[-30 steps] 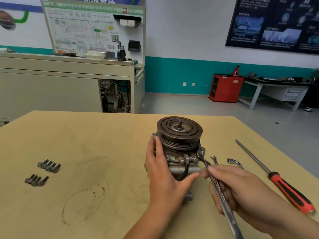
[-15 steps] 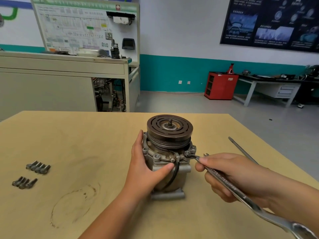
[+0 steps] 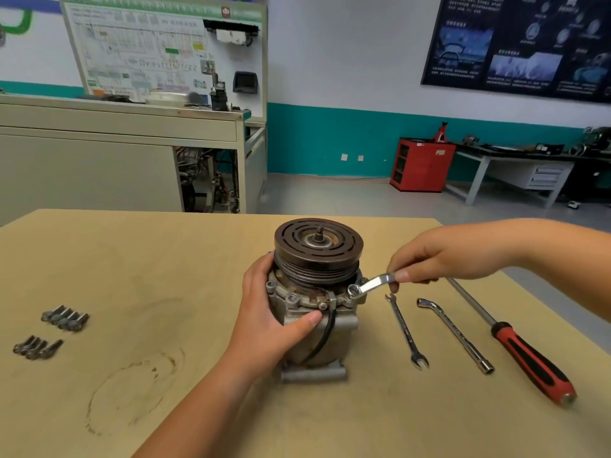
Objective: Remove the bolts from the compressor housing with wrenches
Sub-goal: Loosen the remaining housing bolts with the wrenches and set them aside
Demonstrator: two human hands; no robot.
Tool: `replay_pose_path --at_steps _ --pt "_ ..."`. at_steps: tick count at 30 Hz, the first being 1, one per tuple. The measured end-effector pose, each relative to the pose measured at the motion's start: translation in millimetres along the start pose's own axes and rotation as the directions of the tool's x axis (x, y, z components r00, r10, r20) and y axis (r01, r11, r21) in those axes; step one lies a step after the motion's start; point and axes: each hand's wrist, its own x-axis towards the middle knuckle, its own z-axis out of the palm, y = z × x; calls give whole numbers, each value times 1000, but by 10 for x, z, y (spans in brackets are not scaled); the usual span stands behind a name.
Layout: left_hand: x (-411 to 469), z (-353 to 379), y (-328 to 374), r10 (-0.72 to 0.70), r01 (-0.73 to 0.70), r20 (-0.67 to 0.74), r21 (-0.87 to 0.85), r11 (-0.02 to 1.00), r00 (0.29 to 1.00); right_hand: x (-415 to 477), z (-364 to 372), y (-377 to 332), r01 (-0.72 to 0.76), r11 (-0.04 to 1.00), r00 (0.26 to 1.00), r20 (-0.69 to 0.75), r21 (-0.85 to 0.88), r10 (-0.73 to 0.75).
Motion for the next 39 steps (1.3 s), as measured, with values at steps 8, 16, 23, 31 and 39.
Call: replay_pose_path --at_steps 8,16,23,31,39 --pt "-3 -44 -68 6 -5 32 -29 1000 999 -362 321 -34 -140 756 922 363 639 -136" --pt "-81 -86 -142 -30 33 40 -70 997 999 -322 711 -691 -36 70 999 33 997 34" --pt "-122 -92 -154 -6 7 21 -66 998 1000 -187 693 -749 -57 100 996 49 993 79" --pt "-133 -107 -154 -28 28 -37 -5 1000 999 -213 540 -516 -168 383 984 179 908 6" --pt "-136 -97 -181 33 -31 -35 44 999 999 -43 95 -190 -190 935 973 187 299 138"
